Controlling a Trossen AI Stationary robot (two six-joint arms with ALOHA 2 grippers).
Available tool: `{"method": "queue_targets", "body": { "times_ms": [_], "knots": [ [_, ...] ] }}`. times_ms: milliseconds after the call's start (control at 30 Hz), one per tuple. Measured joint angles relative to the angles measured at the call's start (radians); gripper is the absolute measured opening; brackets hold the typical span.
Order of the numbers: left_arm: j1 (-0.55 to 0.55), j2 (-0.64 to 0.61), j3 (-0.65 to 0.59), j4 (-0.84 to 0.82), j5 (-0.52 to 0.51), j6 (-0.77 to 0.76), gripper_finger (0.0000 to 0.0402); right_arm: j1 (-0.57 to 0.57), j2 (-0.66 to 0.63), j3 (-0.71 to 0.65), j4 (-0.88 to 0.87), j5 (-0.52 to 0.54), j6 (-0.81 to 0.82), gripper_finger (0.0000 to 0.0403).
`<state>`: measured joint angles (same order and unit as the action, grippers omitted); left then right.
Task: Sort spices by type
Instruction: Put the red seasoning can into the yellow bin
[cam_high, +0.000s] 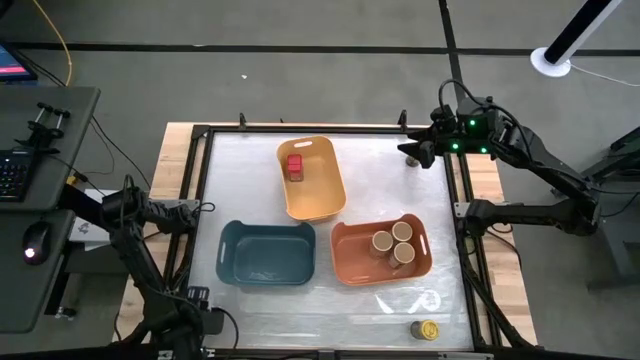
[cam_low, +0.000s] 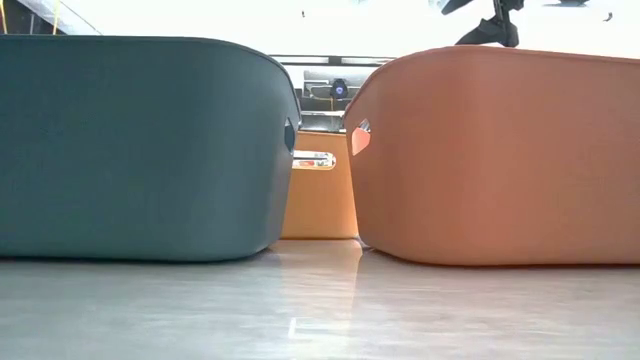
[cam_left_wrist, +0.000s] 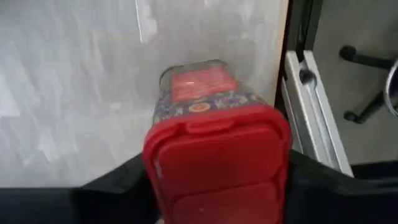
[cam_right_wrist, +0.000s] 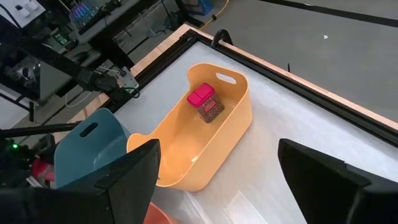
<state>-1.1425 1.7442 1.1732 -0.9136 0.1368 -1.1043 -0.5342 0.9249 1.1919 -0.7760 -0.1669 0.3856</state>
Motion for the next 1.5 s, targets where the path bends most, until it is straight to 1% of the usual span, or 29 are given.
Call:
{"method": "queue_targets", "body": {
  "times_ms": [67, 100, 233, 333, 400, 500, 533, 600, 667, 700, 767, 867, 967, 1033, 1167, 1267, 1333, 1400, 1500],
  "knots": [
    [0.013, -0.011, 0.000, -0.005, 0.034, -0.007, 0.0196, 0.000, 0.000, 0.000, -0.004, 0.000, -0.001, 0.0319],
    [0.022, -0.025, 0.000, -0.007, 0.054, -0.017, 0.0183, 0.000, 0.000, 0.000, -0.005, 0.000, -0.001, 0.0319],
    [0.075, -0.138, 0.021, -0.013, 0.101, -0.044, 0.0182, 0.000, 0.000, 0.000, -0.007, 0.000, -0.003, 0.0319],
    [0.140, -0.273, 0.053, -0.022, 0.057, -0.067, 0.0182, 0.000, 0.000, 0.000, -0.007, 0.000, -0.011, 0.0319],
    [0.199, -0.369, 0.078, -0.063, -0.026, -0.099, 0.0182, 0.000, 0.000, 0.000, -0.007, 0.000, -0.013, 0.0319],
    [0.322, -0.496, 0.125, -0.150, -0.228, -0.100, 0.0182, 0.000, 0.000, 0.000, -0.007, 0.000, -0.020, 0.0319],
    [0.376, -0.528, 0.140, -0.174, -0.295, -0.065, 0.0182, 0.000, 0.000, 0.000, -0.007, 0.000, -0.021, 0.0319],
    [0.507, -0.573, 0.166, -0.209, -0.422, 0.064, 0.0182, 0.000, 0.000, 0.000, -0.007, 0.000, -0.020, 0.0319],
    [0.660, -0.588, 0.174, -0.195, -0.542, 0.206, 0.0182, 0.000, 0.000, 0.000, -0.007, 0.000, -0.019, 0.0319],
    [0.738, -0.587, 0.173, -0.165, -0.589, 0.271, 0.0182, 0.000, 0.000, 0.000, -0.007, 0.000, -0.014, 0.0319],
    [0.898, -0.560, 0.171, -0.057, -0.635, 0.394, 0.0182, 0.000, 0.000, 0.000, -0.007, 0.005, 0.008, 0.0319],
    [1.088, -0.483, 0.169, 0.139, -0.627, 0.540, 0.0182, 0.000, 0.004, 0.000, -0.006, 0.031, 0.053, 0.0319],
    [1.224, -0.379, 0.168, 0.302, -0.614, 0.581, 0.0182, 0.000, 0.011, 0.000, -0.006, 0.072, 0.094, 0.0319],
    [1.290, -0.304, 0.168, 0.385, -0.603, 0.526, 0.0182, 0.000, 0.015, 0.000, -0.007, 0.087, 0.118, 0.0319],
    [1.374, -0.163, 0.167, 0.501, -0.493, 0.307, 0.0182, 0.000, 0.023, 0.000, -0.006, 0.092, 0.153, 0.0319],
    [1.402, -0.087, 0.166, 0.498, -0.384, 0.194, 0.0182, 0.000, 0.026, 0.000, -0.006, 0.092, 0.179, 0.0319],
    [1.412, -0.055, 0.166, 0.463, -0.337, 0.158, 0.0182, 0.000, 0.026, 0.000, -0.006, 0.092, 0.191, 0.0319],
    [1.415, -0.037, 0.166, 0.418, -0.329, 0.145, 0.0182, 0.000, 0.026, 0.000, -0.006, 0.092, 0.194, 0.0319],
    [1.415, -0.034, 0.166, 0.342, -0.376, 0.116, 0.0182, 0.000, 0.026, 0.000, -0.006, 0.092, 0.194, 0.0319]
  ]
}}
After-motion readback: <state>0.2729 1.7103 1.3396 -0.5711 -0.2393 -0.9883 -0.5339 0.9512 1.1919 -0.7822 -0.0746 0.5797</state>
